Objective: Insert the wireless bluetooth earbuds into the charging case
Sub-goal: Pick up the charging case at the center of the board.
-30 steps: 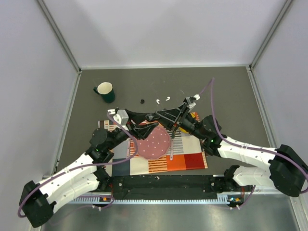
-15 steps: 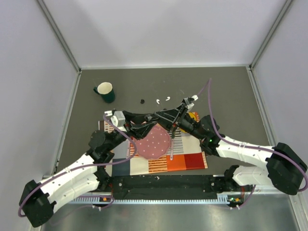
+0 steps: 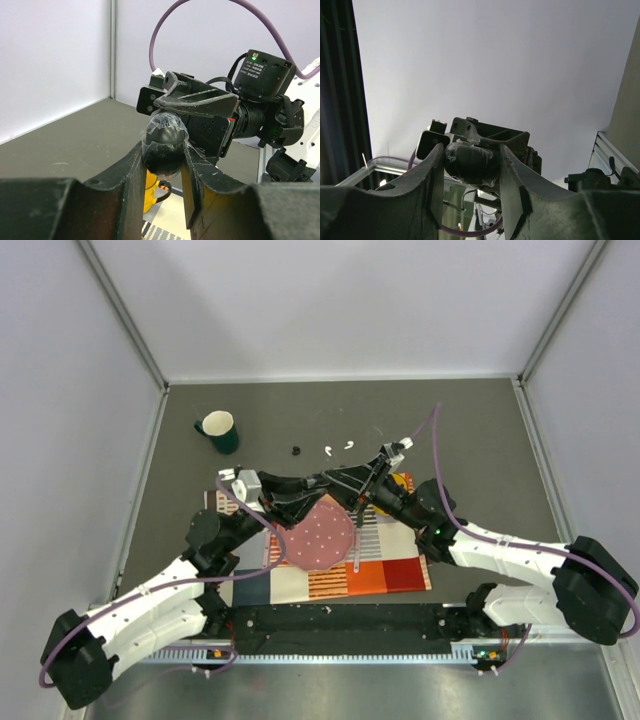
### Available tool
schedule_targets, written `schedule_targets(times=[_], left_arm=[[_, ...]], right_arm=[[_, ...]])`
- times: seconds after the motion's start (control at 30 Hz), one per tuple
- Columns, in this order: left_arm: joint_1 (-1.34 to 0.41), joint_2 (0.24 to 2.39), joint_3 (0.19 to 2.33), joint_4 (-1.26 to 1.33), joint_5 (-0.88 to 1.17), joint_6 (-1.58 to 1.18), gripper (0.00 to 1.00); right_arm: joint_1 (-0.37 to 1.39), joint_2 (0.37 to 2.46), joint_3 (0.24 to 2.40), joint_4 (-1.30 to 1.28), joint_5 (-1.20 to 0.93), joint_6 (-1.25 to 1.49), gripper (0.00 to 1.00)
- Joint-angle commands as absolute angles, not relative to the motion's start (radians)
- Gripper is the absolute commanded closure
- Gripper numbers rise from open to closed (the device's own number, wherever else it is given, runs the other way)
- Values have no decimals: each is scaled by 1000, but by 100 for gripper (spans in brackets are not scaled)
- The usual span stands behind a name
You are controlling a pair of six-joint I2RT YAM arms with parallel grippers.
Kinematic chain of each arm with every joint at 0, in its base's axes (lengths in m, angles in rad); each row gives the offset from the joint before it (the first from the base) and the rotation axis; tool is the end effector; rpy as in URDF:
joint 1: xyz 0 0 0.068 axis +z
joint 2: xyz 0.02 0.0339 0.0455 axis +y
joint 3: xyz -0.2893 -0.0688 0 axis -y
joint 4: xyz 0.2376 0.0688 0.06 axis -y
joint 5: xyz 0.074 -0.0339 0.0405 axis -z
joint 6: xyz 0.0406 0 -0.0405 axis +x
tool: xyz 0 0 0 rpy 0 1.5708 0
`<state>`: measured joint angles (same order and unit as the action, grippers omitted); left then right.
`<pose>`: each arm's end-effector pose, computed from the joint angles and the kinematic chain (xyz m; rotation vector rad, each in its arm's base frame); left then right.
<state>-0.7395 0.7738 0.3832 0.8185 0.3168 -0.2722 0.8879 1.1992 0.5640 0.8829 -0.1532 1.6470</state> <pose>0.1082 -0.1159 0.3274 0.5662 1.0952 -1.0689 0.1545 0.1997 0.3184 0.4802 1.6617 2.1494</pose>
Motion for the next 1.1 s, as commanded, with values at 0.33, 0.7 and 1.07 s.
schedule_targets(times=[0.33,0.7,1.07], left_arm=[[-741,792,399,839,336,-299,56],[-741,773,394,818,327,-282,99],[-741,707,293,975,324,-258,100]], right_arm=[[899,1206,600,966,-183,1643,100],[897,1183,609,924,-190,1585,74],[877,915,728,336,-51,1105,9]])
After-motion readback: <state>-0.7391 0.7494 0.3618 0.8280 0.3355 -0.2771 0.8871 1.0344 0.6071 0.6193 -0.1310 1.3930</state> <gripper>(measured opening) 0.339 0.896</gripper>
